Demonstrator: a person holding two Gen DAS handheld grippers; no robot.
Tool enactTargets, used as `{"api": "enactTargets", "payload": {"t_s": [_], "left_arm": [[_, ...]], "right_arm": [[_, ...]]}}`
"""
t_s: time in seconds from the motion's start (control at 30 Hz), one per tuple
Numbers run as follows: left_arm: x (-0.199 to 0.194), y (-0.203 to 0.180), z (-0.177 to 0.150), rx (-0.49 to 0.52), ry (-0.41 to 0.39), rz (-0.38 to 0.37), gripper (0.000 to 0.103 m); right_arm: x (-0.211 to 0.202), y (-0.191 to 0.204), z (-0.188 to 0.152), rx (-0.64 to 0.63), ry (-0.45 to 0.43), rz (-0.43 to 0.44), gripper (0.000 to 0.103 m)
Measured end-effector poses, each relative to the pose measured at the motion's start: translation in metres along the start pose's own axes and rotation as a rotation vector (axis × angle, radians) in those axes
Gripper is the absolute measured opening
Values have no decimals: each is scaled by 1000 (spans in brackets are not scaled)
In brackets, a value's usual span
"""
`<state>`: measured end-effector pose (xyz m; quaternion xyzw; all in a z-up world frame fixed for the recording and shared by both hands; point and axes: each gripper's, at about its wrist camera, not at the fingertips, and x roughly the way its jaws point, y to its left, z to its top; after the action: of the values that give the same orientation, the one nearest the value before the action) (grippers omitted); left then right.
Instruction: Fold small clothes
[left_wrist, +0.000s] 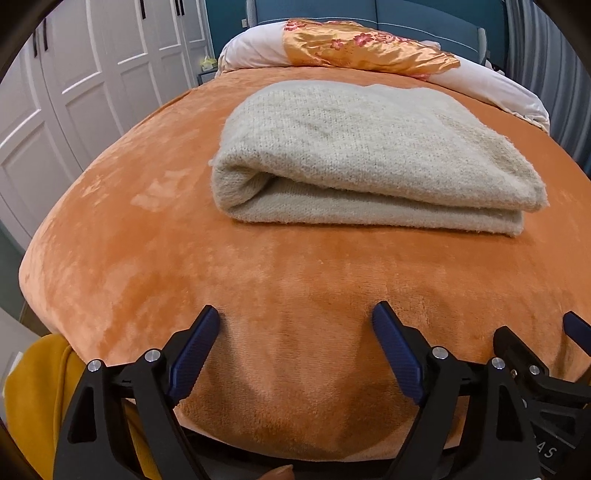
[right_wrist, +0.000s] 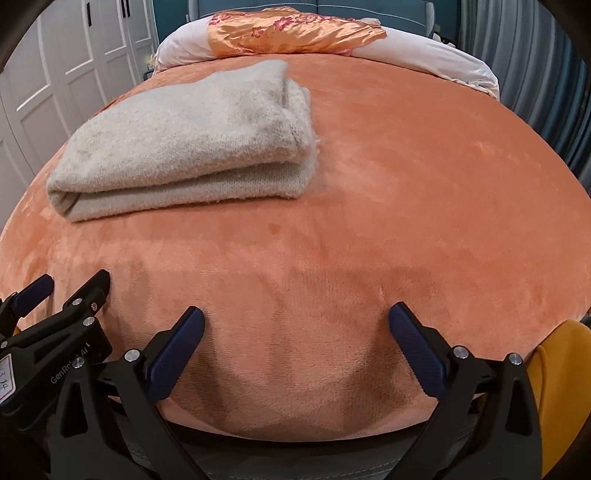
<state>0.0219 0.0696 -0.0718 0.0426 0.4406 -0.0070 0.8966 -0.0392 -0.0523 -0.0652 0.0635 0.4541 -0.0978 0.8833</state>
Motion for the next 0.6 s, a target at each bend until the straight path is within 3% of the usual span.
{"api": "enactTargets", "payload": {"t_s": [0.6], "left_arm": [[6, 10, 0, -42, 1, -4, 92]], "right_arm": [[4, -2, -13, -21, -72, 8, 98]]}}
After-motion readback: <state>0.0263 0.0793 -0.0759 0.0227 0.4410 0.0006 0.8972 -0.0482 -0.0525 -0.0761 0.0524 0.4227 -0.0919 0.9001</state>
